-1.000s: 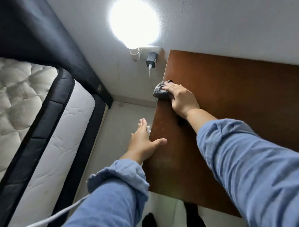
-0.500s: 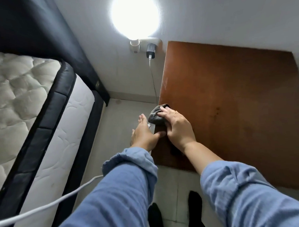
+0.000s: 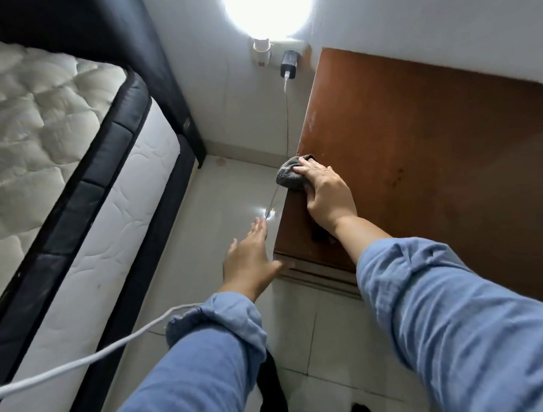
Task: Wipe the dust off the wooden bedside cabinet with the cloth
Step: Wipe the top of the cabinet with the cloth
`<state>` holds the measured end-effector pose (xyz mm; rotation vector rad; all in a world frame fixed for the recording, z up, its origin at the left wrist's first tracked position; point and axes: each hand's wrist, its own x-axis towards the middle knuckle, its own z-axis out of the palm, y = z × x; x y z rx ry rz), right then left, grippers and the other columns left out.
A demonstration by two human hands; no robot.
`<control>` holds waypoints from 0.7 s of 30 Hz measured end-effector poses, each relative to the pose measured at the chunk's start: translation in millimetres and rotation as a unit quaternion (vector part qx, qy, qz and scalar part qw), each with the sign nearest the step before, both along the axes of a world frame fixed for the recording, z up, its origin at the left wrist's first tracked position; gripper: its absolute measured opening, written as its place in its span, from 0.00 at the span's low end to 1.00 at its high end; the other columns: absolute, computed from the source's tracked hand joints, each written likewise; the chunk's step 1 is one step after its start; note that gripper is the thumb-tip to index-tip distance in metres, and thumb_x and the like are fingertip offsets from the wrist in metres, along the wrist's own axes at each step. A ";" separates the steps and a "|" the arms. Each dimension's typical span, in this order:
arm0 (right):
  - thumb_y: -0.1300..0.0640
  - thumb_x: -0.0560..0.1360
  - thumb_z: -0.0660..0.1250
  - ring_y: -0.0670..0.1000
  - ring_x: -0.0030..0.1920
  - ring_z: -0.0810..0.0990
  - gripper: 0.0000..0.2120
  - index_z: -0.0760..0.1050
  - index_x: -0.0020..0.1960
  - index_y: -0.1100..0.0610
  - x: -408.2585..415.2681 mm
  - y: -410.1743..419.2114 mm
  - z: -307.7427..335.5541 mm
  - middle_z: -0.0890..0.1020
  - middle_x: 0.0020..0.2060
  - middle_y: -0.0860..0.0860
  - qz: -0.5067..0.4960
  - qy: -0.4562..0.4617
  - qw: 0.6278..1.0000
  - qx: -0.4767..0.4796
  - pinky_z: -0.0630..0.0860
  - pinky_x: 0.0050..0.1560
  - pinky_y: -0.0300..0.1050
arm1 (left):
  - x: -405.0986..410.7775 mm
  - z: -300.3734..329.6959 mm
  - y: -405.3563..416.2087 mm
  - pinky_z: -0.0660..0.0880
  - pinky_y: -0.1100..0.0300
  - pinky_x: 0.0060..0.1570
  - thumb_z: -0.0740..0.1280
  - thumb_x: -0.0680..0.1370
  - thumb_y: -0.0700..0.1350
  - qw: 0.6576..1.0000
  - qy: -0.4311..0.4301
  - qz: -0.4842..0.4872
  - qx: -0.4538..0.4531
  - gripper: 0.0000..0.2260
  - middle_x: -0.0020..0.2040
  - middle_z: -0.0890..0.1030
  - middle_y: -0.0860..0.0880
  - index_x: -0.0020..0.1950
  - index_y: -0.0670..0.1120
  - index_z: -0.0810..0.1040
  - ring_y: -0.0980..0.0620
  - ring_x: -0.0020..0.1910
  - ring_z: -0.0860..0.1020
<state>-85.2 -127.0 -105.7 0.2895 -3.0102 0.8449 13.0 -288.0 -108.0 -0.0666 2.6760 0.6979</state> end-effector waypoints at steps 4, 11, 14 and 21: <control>0.63 0.77 0.60 0.51 0.71 0.69 0.18 0.74 0.66 0.56 6.8 0.2 0.7 0.73 0.69 0.52 0.013 0.012 1.000 0.001 0.60 0.73 0.45 | 0.9 -8.1 4.7 0.52 0.53 0.73 0.69 0.73 0.51 0.992 0.108 0.044 -0.047 0.39 0.78 0.57 0.52 0.78 0.49 0.52 0.58 0.76 0.57; 0.50 0.72 0.54 0.54 0.63 0.78 0.22 0.81 0.56 0.57 82.2 -2.0 9.7 0.81 0.61 0.53 0.078 0.036 0.996 -0.036 0.71 0.65 0.47 | 16.7 -15.6 20.0 0.50 0.52 0.73 0.66 0.77 0.51 0.980 0.115 0.150 -0.054 0.35 0.78 0.57 0.50 0.78 0.46 0.52 0.55 0.76 0.57; 0.49 0.67 0.53 0.54 0.56 0.82 0.24 0.83 0.49 0.58 109.9 -1.2 18.3 0.84 0.54 0.54 0.095 0.055 0.993 -0.048 0.77 0.58 0.45 | 24.6 -15.4 27.4 0.55 0.50 0.72 0.65 0.78 0.43 0.977 0.086 0.188 -0.048 0.32 0.77 0.62 0.47 0.78 0.46 0.53 0.49 0.74 0.63; 0.58 0.71 0.69 0.55 0.57 0.80 0.13 0.78 0.56 0.55 141.3 3.9 26.3 0.83 0.55 0.51 0.069 -0.043 0.996 -0.020 0.72 0.55 0.45 | 52.2 -24.3 26.2 0.74 0.49 0.57 0.71 0.72 0.47 0.994 0.006 0.093 0.056 0.28 0.64 0.77 0.48 0.70 0.52 0.67 0.43 0.60 0.77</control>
